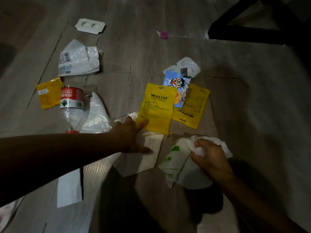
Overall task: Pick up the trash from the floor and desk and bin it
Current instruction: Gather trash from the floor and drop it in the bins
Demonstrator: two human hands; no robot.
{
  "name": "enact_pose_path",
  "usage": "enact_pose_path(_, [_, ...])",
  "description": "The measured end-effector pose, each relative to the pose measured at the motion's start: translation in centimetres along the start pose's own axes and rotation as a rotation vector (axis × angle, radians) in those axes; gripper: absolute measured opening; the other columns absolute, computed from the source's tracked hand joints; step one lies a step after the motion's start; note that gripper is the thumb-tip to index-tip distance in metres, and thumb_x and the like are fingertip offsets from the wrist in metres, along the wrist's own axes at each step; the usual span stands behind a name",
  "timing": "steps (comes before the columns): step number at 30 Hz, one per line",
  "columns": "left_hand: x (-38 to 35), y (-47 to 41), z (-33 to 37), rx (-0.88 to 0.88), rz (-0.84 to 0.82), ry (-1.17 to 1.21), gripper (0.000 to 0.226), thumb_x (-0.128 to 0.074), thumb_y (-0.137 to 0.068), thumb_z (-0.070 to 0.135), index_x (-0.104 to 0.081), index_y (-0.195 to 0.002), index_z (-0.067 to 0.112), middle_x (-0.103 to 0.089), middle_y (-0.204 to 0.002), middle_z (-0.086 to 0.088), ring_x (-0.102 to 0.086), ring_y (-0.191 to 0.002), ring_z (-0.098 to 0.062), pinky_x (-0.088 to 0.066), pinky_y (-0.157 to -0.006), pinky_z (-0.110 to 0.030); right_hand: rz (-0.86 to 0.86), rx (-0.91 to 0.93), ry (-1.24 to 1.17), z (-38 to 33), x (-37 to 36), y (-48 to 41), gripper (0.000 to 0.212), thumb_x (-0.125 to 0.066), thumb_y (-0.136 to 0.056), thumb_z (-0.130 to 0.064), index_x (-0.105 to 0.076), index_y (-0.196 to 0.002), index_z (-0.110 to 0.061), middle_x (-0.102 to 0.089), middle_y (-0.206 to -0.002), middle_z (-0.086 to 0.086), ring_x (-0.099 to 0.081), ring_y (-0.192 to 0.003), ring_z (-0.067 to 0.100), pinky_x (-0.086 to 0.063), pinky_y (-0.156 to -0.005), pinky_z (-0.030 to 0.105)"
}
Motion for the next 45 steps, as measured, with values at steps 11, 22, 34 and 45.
enact_pose_path(11, [-1.9,-1.7,0.7,0.074,0.022,-0.084,0.124,-0.049,-0.043,0.095,0.010,-0.141,0.046,-0.009,-0.150,-0.019,-0.017,-0.135,-0.052,-0.029,-0.104,-0.065,-0.099,-0.255,0.175,0.6,-1.7,0.8,0.078,-0.057,-0.075,-0.070,-0.037,-0.139,-0.029,-0.032,-0.145,0.004,-0.029,-0.133,0.030,-0.030,-0.109,0.047])
enact_pose_path(22, [-2.7,-1.2,0.6,0.111,0.151,0.058,0.112,-0.065,-0.047,0.081,-0.005,-0.135,0.044,-0.018,-0.135,-0.009,-0.026,-0.122,-0.043,-0.039,-0.097,-0.054,-0.037,-0.368,0.130,-1.6,-3.4,0.2,0.117,-0.033,-0.047,-0.097,-0.024,-0.144,-0.031,-0.016,-0.156,0.008,-0.017,-0.142,0.034,-0.024,-0.112,0.054])
enact_pose_path(34, [-2.3,-0.7,1.7,0.063,0.186,0.131,0.087,-0.073,-0.060,0.062,-0.032,-0.129,0.030,-0.043,-0.126,-0.011,-0.036,-0.117,-0.031,-0.038,-0.095,-0.043,-0.035,-0.333,0.338,-1.5,-5.2,-0.3,0.116,-0.057,-0.060,-0.084,-0.010,-0.149,-0.026,-0.005,-0.157,0.012,-0.012,-0.141,0.036,-0.026,-0.108,0.052])
enact_pose_path(45, [-1.8,-0.3,2.1,0.063,0.205,0.262,0.060,-0.080,-0.063,0.042,-0.052,-0.113,0.026,-0.049,-0.121,-0.012,-0.043,-0.112,-0.032,-0.041,-0.094,-0.041,-0.027,-0.124,0.142,-2.2,-6.0,-0.5,0.086,-0.071,-0.073,-0.054,-0.034,-0.144,-0.022,-0.025,-0.149,0.009,-0.032,-0.133,0.031,-0.034,-0.107,0.038])
Point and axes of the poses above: each hand's wrist, its own y-axis away from the middle knuckle, its own x-axis out of the back of the hand, z = x × y, the point moved 1 cm from there along -y, towards the middle knuckle
